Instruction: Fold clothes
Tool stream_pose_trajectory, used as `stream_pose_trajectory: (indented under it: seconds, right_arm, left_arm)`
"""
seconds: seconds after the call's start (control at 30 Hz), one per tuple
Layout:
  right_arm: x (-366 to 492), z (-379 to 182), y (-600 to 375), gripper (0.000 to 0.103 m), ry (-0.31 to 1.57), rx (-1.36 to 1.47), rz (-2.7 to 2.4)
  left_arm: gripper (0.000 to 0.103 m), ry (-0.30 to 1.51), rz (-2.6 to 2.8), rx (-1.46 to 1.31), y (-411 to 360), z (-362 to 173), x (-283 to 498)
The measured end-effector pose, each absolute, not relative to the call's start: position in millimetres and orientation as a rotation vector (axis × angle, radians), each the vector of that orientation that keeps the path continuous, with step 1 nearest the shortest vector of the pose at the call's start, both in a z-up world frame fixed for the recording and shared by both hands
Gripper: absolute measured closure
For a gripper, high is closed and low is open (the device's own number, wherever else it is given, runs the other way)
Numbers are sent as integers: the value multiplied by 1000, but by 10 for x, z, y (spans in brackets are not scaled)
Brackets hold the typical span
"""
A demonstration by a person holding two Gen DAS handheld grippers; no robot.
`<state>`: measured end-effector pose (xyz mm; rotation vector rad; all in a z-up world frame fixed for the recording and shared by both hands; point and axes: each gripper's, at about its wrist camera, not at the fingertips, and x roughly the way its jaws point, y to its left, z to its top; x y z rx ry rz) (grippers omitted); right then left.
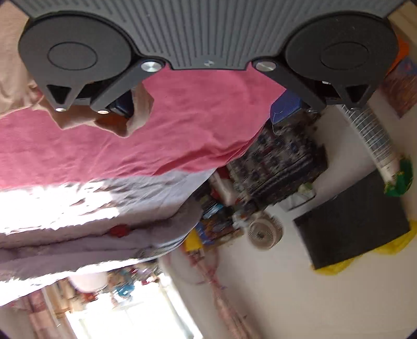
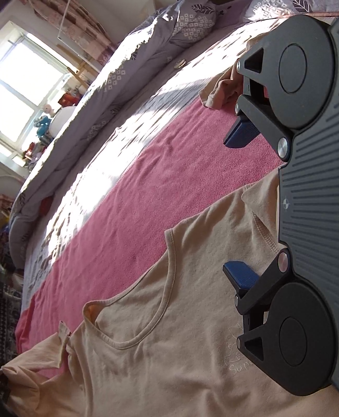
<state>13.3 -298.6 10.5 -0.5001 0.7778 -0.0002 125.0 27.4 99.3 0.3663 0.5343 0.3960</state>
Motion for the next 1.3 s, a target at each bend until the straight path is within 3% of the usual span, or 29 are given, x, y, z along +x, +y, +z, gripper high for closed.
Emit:
stream_pose_trajectory:
  seconds: [0.1,0.23,0.4,0.7,0.8,1.07,1.3]
  right_arm:
    - [202,98,-3018,8,778,-466,8]
    - [229,55,-3057,6,778,-440,20]
    - [256,36,-3107,4,780,-394,14]
    - [241,35,-3128,4,786,-361,-1]
    - [254,30,-3112,3,789,-370,1]
    - [350,34,-3161,0,821,-393,69]
    - [389,17,-3341,0,852,-266,108]
  left_arm:
    - [0,761,577,287,759,736,1477]
    - [0,877,625,216,1197,511,1441]
    - [1,957,520,-80,1601,477,1223]
    - [1,804,381,-480,2171,777,664]
    - [1,663,294,-632,2312,841,505]
    - [1,857,-407,-183,891,699,1122]
    - [1,968,-635,98,-36,493,1358]
